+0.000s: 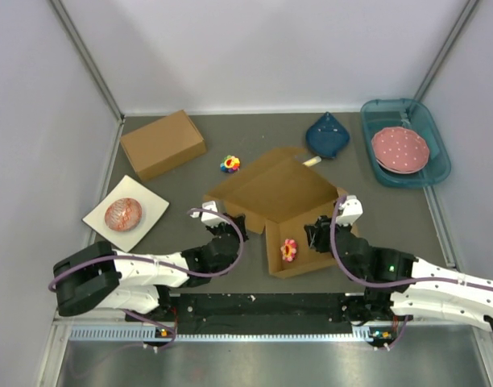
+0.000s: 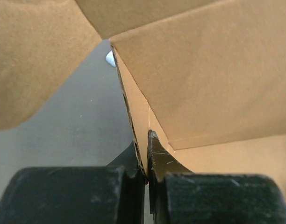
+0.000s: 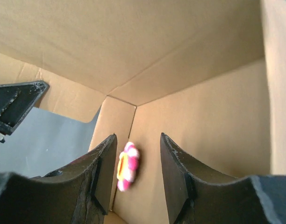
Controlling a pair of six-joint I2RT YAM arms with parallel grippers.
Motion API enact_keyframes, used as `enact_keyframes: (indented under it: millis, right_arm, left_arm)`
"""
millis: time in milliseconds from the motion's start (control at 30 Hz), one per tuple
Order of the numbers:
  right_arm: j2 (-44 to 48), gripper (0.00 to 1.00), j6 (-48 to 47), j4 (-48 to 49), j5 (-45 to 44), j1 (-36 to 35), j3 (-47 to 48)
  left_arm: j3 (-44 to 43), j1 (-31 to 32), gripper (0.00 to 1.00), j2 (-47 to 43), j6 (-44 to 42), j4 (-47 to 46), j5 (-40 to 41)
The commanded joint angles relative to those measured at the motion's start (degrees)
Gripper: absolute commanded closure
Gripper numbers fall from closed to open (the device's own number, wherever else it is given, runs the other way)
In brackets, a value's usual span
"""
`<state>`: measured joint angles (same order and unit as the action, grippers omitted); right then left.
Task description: Fold the paper box
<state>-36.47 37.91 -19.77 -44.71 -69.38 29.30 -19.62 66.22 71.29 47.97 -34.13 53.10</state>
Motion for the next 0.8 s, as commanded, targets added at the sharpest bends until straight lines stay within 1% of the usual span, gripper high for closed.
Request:
enact_keyframes:
  millis: [0,133,233,400,500,533,600,733,767]
  right_arm:
    - [1.8,0.57,-2.6,-2.6,-3.6,-0.9,0.2]
    - [2.5,0.57,0.6,-3.3,-3.0,-0.8,-1.9]
    - [3.2,0.57,1.3,-3.7,-3.1,-0.8,-2.6]
    - [4.5,0.56,1.3,-4.2,-3.2,-0.8,-2.8]
    - [4.5,0.55,0.9,-4.3,-3.1,-0.8,-2.0]
    - [4.5,0.53,0.6,-4.2,-3.2,-0.8,-1.7]
    - [4.6,0.5,0.2,-4.2,-3.4,-0.8,-1.0]
    - [4.7,0.37,-1.3,-4.3,-3.6,-0.8,0.9]
    - [4.6,0.36,-1.8,-4.2,-3.6,-0.8,1.5]
  left_arm:
    - [0.0,1.3,1.0,1.3,-0.9,23.4,-0.4]
    - [-0.4,1.4,1.0,-0.5,-2.9,24.5,2.1]
    - [-0.9,1.3,1.0,-1.7,-4.2,25.2,3.9]
    - [-2.2,1.4,1.0,-2.7,-9.9,25.1,7.3]
    - [-3.6,1.4,1.0,-2.9,-15.0,25.0,9.0]
    - [-4.4,1.3,1.0,-2.9,-18.1,24.9,9.3]
    - [-5.2,1.4,1.0,-3.1,-21.5,24.5,9.9]
    - [-7.4,1.4,1.0,-2.6,-30.7,23.0,9.9]
    - [-7.5,1.4,1.0,-2.1,-32.0,22.4,9.8]
